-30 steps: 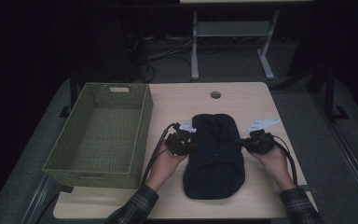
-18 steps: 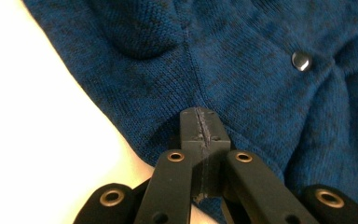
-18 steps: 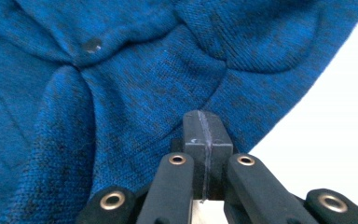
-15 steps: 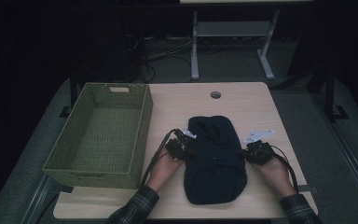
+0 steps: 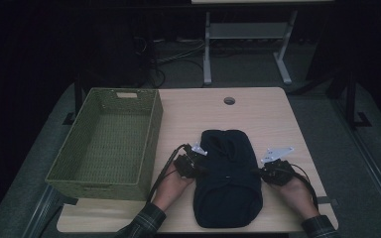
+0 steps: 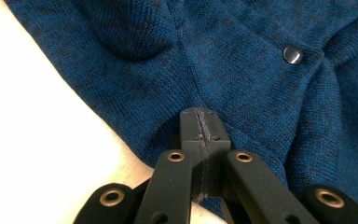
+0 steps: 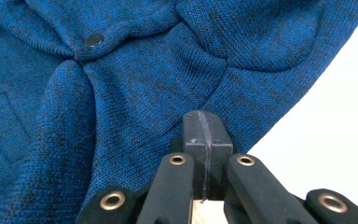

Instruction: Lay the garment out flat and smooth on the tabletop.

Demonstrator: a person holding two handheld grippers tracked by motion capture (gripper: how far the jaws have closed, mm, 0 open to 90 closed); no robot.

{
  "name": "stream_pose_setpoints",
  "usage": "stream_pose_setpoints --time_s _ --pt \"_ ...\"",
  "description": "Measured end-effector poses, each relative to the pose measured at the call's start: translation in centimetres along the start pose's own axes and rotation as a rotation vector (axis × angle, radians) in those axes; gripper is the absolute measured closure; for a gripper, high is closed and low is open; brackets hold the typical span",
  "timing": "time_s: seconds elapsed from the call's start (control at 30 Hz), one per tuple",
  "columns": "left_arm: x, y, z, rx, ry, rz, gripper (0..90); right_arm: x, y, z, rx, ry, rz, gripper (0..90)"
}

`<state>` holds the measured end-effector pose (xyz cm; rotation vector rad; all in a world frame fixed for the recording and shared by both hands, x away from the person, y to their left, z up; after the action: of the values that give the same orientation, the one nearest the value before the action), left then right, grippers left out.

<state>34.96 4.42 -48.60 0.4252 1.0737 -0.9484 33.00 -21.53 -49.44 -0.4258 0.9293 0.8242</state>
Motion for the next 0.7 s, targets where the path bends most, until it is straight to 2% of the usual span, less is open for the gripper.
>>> stream_pose_setpoints --time_s 0.33,0.37,0.47,0.7 --pt "-0.08 -0.21 -0.21 0.008 0.006 -0.024 90.0 -0.03 -0.05 -0.07 0.0 -0.004 0.006 90.0" --pt "-0.03 -0.24 -0.18 -0.004 -0.005 -0.03 89.5 -0.03 -0.1 -0.09 -0.005 -0.004 0.006 89.9" --pt "-0.12 -0.26 -0.16 -0.011 -0.014 -0.056 83.3 -0.11 -0.06 -0.02 -0.009 -0.006 0.01 84.8" --pt "-0.86 0.15 0.01 -0.011 -0.024 -0.067 61.9 -0.59 -0.3 0.26 0.0 -0.023 0.008 69.6"
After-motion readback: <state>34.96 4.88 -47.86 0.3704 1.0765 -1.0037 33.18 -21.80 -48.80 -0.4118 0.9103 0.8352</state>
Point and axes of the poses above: each handheld gripper's, and its own axes: x roughly forward along the jaws, z roughly out of its top, y roughly to its left, the point moved 4 cm from there along x, roughly forward along the jaws, and after that the axes turned 7 degrees about y, right-handed, at the moved point
